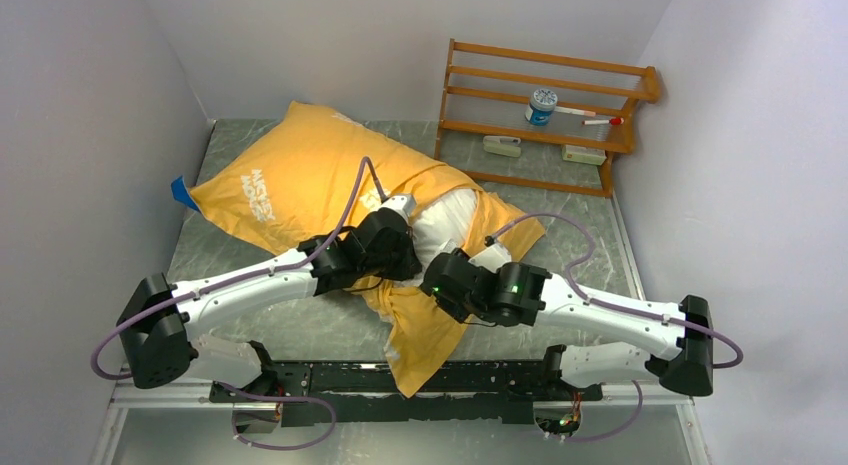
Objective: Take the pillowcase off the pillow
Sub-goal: Remove the pillow from the pillowcase.
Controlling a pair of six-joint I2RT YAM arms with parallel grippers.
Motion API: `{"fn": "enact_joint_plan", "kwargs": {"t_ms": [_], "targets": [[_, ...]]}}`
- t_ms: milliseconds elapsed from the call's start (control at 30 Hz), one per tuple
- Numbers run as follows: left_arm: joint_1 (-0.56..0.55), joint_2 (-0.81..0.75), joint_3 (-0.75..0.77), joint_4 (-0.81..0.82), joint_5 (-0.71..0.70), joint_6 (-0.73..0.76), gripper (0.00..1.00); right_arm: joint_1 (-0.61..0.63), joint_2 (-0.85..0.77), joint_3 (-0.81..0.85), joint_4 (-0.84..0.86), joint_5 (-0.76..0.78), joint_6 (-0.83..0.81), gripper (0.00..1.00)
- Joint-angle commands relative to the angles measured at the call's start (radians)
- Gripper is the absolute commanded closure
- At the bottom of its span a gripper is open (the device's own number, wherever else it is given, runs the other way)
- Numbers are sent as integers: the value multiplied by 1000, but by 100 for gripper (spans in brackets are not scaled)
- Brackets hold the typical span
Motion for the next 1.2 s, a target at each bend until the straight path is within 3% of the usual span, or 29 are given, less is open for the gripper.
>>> {"fn": "enact_joint_plan", "kwargs": {"t_ms": [0,67,167,300,400,467,633,867,967,1033,1167], "targets": [[-2,-14,-20,54,-44,-12,95,-7,-39,-37,59,10,-14,53],[-2,-9,-8,45,-54,-6,95,-8,-60,-66,57,-29,-42,64],[0,5,27,36,-74,17,95,-7,-132,-167,89,-143,-73,88],[8,35,96,9,-116,62,95,-6,-270,-329,251,-336,-189,100],[35,68,151,-3,-104,78,95,2,-315,-432,426,-529,-296,100],[50,89,187,15,-73,79,95,22,-296,-468,449,-576,-332,100],[57,113,268,-8,-66,77,95,44,-113,-401,139,-400,-386,100],[87,83,250,-57,-118,96,95,46,-87,-377,115,-450,-453,100],[147,82,294,-167,-127,129,95,170,-37,-170,-274,-326,-354,100],[187,52,263,-131,-84,162,95,252,-30,-102,-400,-222,-246,100],[196,53,243,-110,-14,165,95,238,-78,-211,-301,-206,-240,100]]}}
